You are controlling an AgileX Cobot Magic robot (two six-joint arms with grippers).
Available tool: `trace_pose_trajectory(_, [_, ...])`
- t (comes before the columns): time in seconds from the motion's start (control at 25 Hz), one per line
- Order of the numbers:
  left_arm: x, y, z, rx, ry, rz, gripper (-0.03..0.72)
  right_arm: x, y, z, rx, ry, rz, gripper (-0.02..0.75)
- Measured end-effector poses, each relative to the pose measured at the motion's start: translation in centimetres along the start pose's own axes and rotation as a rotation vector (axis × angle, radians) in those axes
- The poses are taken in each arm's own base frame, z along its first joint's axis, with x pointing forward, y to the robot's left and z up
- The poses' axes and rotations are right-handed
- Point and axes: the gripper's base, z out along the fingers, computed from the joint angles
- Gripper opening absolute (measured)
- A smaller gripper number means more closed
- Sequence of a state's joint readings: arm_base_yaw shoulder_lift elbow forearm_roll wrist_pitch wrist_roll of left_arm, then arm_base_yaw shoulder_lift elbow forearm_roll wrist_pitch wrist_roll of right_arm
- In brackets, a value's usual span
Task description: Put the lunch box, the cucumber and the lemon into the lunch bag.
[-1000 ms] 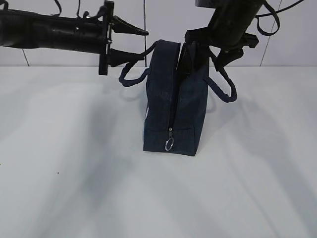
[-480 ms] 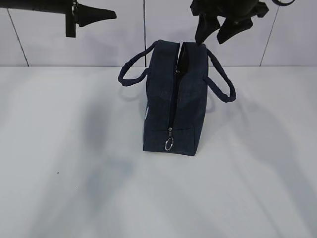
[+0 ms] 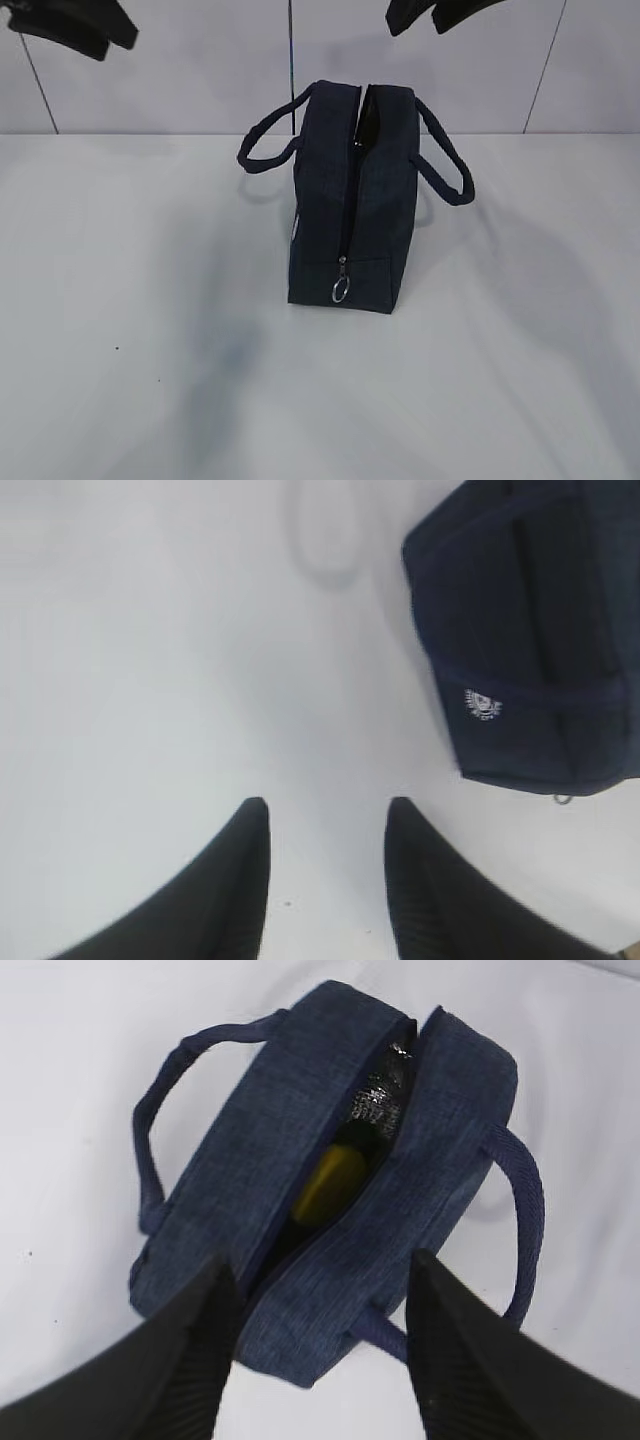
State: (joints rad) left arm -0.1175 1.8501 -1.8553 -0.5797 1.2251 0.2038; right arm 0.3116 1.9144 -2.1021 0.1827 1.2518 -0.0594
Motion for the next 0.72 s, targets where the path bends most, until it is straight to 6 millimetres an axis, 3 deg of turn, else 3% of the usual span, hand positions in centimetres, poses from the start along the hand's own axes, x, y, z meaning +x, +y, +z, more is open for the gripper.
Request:
trace_pose_trajectory(0.24, [1.3,-2.2,-3.9,-0.295,-0.021,0.085,0.281,1.5,2.9,-2.3,0.055,0.004,-0.091,0.426])
trace_pose_trajectory(0.56, [4.4,-4.1,-7.0,-0.318,-0.040,0.109,0.251,4.9,3.5,-5.5,0.107,0.025,-0.065,0.425])
trace_pose_trajectory(0.72, [6.4,-4.4,-8.1,-0.322,-0.030,0.103,0.239,7.3,3.3,-5.8,0.106,-0.003,-0.056,0.425])
